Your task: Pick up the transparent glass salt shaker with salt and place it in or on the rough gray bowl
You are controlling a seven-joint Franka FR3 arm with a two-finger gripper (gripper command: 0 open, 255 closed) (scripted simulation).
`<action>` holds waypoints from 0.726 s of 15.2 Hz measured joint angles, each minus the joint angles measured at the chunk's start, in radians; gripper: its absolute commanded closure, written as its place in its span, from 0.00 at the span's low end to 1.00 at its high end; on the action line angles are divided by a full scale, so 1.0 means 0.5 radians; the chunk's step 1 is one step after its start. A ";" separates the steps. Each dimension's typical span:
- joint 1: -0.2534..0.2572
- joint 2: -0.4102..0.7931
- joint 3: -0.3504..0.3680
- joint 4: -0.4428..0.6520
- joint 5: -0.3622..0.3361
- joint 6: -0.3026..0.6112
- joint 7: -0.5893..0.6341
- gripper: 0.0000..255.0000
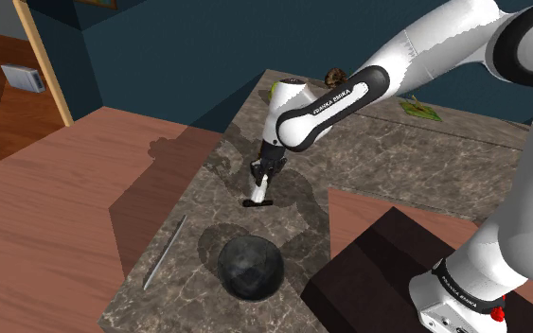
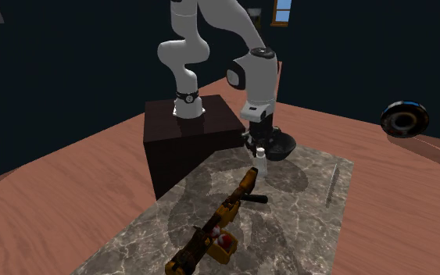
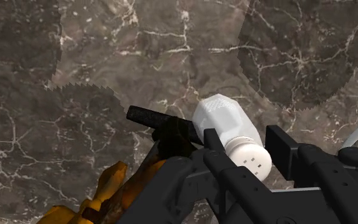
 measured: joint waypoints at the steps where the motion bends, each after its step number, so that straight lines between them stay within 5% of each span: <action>1: -0.003 -0.013 0.002 0.012 0.004 -0.025 -0.003 1.00; 11: -0.022 -0.217 0.028 0.034 0.052 -0.247 -0.017 1.00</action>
